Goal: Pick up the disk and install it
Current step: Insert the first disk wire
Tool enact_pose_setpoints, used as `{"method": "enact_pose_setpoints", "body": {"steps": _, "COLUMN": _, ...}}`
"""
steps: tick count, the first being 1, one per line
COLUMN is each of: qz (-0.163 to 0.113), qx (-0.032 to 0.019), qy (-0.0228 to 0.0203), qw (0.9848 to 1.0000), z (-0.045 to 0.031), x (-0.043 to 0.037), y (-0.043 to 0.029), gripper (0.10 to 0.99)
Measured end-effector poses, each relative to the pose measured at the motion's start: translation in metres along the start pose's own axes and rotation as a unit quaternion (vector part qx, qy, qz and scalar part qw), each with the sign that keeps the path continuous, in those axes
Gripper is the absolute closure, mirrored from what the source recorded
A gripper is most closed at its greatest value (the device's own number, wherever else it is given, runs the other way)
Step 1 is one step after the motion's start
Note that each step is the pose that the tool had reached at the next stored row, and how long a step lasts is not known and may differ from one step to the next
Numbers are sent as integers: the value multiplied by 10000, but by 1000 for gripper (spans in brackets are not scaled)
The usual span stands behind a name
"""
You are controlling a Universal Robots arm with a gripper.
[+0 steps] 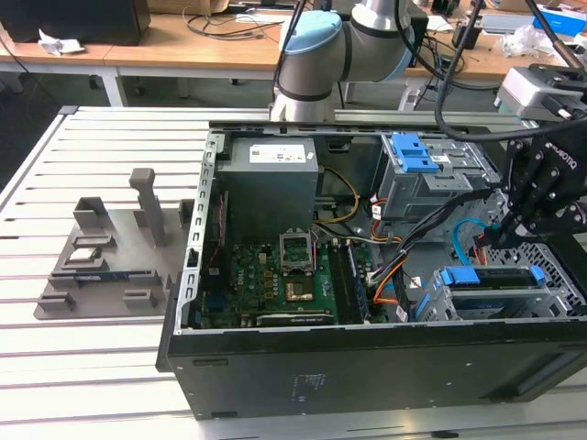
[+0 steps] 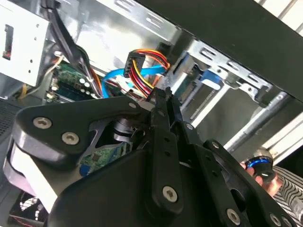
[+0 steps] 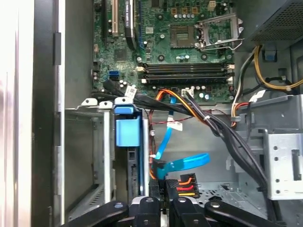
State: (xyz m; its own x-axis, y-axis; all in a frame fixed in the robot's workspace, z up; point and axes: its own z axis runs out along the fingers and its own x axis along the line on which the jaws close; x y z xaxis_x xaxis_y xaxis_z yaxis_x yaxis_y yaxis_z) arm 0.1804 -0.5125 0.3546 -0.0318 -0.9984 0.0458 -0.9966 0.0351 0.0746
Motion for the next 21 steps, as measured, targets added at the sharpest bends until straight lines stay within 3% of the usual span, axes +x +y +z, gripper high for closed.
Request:
{"method": "enact_pose_setpoints", "body": {"steps": 2, "qz": 1, "qx": 1, "qy": 28, "qw": 10000, "z": 13, "x": 68, "y": -4, "gripper": 918}}
{"method": "enact_pose_setpoints", "body": {"steps": 4, "qz": 2, "qx": 1, "qy": 54, "qw": 10000, "z": 38, "x": 84, "y": -13, "gripper": 918}}
{"method": "enact_pose_setpoints", "body": {"steps": 21, "qz": -5, "qx": 1, "qy": 62, "qw": 10000, "z": 160, "x": 133, "y": -97, "gripper": 918}}
